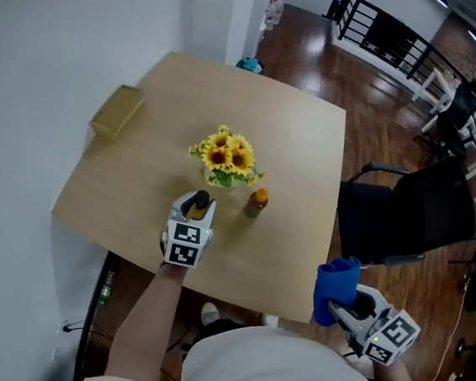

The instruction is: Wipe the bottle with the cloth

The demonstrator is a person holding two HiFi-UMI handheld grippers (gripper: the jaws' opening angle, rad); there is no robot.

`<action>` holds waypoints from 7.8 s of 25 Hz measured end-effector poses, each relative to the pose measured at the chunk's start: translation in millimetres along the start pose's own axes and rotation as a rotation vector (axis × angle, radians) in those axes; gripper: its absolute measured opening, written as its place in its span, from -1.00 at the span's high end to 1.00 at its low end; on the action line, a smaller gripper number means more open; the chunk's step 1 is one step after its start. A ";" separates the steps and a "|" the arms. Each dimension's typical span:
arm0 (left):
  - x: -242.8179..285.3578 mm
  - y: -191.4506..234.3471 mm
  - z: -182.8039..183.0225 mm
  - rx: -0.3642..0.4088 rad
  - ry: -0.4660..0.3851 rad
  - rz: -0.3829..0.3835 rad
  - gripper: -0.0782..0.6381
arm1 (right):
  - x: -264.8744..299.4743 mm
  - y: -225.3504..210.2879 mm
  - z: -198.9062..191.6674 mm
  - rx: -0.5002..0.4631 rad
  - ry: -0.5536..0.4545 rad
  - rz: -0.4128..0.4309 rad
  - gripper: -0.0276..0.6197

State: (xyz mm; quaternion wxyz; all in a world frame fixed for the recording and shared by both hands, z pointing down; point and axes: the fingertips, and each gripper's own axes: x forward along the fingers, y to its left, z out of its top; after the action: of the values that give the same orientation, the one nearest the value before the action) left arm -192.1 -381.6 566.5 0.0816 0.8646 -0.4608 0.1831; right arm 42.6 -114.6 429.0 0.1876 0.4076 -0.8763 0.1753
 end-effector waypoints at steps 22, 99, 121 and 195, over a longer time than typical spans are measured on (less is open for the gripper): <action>-92.3 -131.3 100.8 0.044 -0.075 -0.100 0.35 | 88.4 46.1 139.2 -0.383 -0.154 0.386 0.45; -145.7 -256.1 213.1 -0.078 -0.125 -0.130 0.35 | 51.7 -56.1 -12.9 -0.269 -0.032 0.419 0.45; -152.5 -216.7 198.3 -0.091 -0.151 -0.193 0.35 | 82.1 -28.7 29.9 -0.212 -0.066 0.366 0.45; -349.0 -466.6 24.4 -0.116 -0.132 0.039 0.18 | -243.8 21.1 -216.9 -0.186 0.088 0.418 0.45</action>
State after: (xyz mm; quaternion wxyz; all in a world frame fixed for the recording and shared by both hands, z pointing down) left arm 22.1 140.8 420.2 0.0971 0.8596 -0.4916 0.1002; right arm 212.1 156.2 499.1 0.2221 0.1900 -0.9451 0.1463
